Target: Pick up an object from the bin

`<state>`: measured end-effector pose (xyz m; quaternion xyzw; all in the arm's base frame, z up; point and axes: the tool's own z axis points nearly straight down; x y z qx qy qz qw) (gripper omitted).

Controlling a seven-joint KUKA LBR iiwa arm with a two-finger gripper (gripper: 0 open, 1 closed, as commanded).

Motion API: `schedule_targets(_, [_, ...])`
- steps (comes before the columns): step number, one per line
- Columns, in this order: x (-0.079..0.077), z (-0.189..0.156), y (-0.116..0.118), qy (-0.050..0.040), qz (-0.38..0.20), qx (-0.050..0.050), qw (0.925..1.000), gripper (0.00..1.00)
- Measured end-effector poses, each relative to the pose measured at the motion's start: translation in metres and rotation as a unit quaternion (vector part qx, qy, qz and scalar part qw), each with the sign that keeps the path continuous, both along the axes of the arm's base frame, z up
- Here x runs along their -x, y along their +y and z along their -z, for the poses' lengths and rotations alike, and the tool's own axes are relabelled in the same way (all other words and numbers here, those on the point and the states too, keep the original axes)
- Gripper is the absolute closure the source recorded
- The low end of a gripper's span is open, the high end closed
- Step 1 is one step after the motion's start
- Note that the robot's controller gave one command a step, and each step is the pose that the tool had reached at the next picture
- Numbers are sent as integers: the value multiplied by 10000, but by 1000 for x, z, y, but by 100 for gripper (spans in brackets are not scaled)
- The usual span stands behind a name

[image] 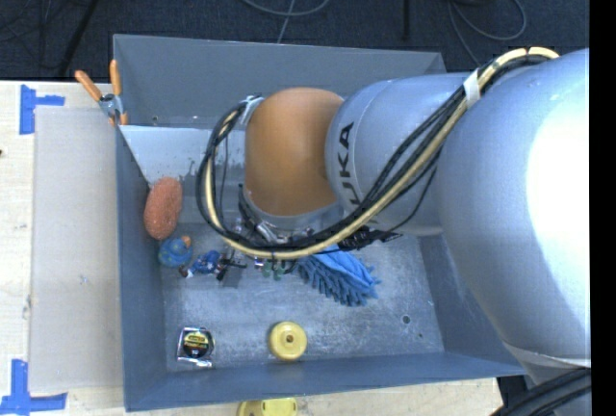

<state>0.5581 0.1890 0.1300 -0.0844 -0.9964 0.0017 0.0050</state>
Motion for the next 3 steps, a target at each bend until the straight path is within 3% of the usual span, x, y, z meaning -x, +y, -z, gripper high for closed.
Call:
schedule_targets(1, [-6,-52,-6,-28,80,-1,10000,100])
schedule_targets(2, [-21,-111,18,-44,-16,-5,10000,100])
schedule_targets(3, [-8,-92,12,-104,-133,-31,9999,100])
